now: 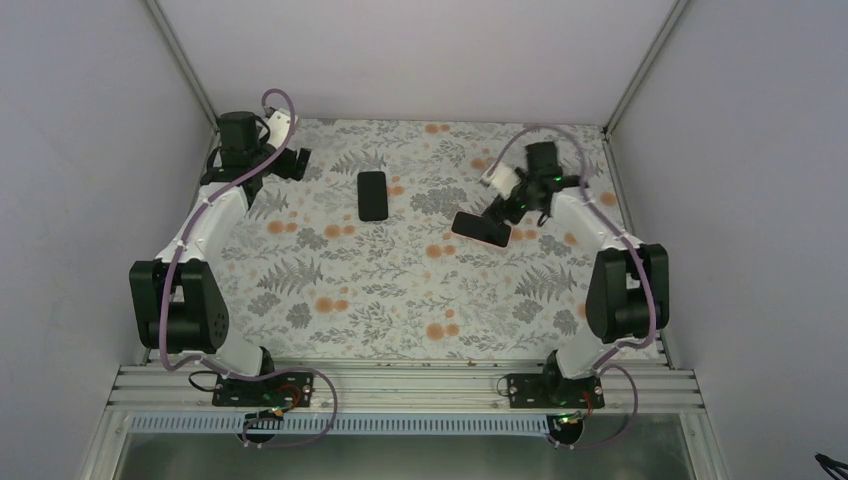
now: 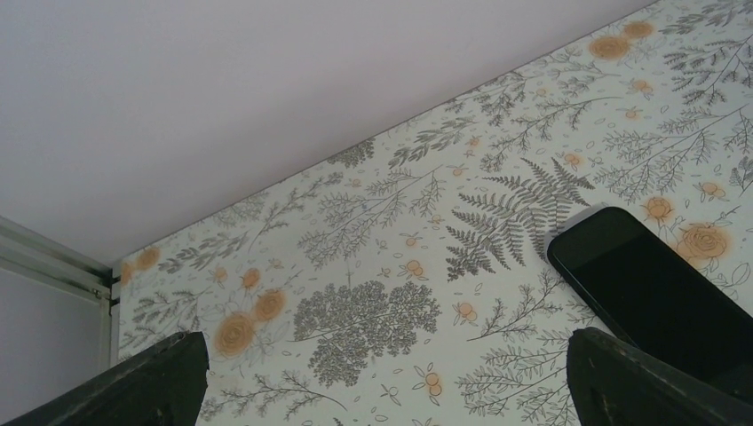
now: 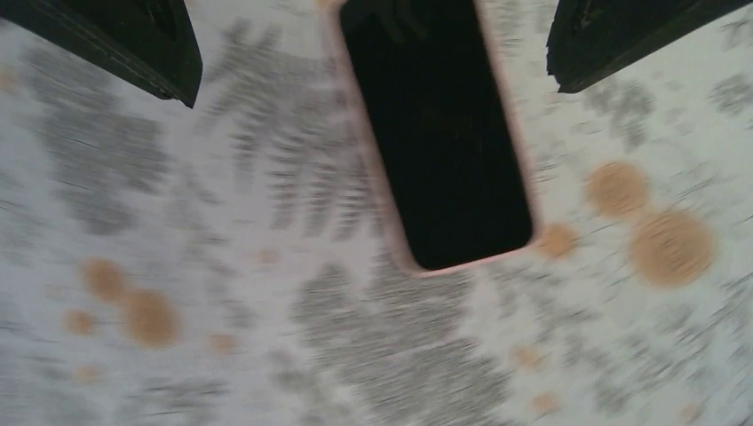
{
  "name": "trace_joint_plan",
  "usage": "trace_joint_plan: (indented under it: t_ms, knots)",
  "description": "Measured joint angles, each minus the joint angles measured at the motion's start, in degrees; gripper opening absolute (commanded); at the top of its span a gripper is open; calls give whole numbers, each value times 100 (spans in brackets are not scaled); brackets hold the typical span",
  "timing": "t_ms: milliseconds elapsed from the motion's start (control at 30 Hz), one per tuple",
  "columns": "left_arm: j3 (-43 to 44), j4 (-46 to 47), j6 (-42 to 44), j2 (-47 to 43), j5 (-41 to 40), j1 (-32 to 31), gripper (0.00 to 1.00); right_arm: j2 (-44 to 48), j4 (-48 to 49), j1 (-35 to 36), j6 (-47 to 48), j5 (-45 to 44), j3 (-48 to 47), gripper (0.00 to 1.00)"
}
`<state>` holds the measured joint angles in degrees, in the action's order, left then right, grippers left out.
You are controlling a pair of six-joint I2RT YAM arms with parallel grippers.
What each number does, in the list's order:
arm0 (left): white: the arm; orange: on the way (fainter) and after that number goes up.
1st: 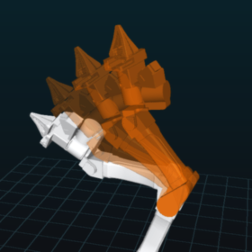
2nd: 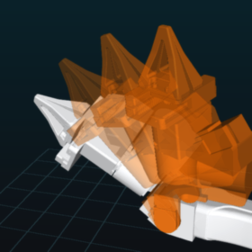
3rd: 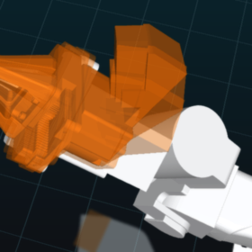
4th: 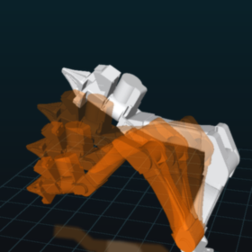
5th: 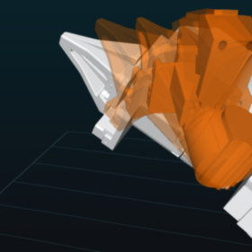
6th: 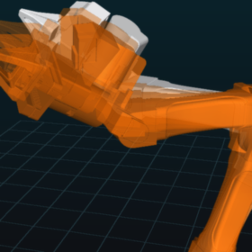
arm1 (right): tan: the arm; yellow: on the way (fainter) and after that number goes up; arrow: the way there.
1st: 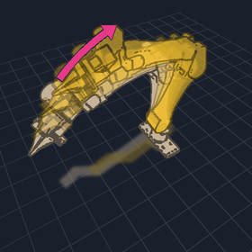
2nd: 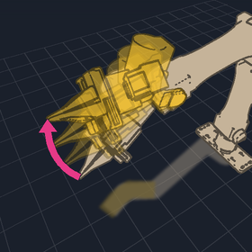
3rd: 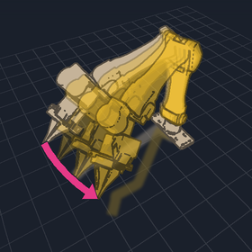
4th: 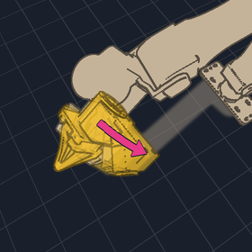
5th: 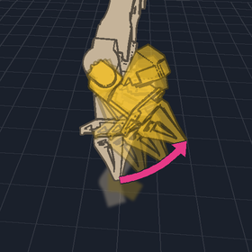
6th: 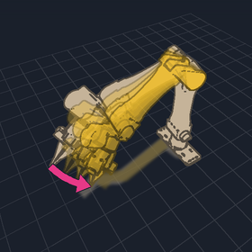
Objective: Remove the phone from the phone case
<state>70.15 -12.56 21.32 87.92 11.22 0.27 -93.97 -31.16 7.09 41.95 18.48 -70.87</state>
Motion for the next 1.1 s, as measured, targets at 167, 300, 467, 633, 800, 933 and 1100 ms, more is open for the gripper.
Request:
trace_joint_plan:
  t_ms: [167,300,467,633,800,933,1100]
  knots:
    - [35,-2,74,20,-2,0,100,-157,-216,885,372,-422,339,100]
    - [37,-4,116,22,-13,0,100,-586,-177,957,461,-734,149,100]
    - [37,0,205,22,-50,0,100,-1222,-149,916,476,-1233,-140,100]
    - [35,4,249,50,-61,0,100,-1399,-221,881,570,-1429,-190,100]
    - [33,0,297,188,-7,24,100,-1659,-671,710,750,-1126,-723,100]
    - [4,-2,352,271,9,33,100,-2175,-1252,374,927,-557,-1703,100]
    - [-31,-2,380,278,59,37,100,-2809,-1871,101,1163,-229,-2623,100]
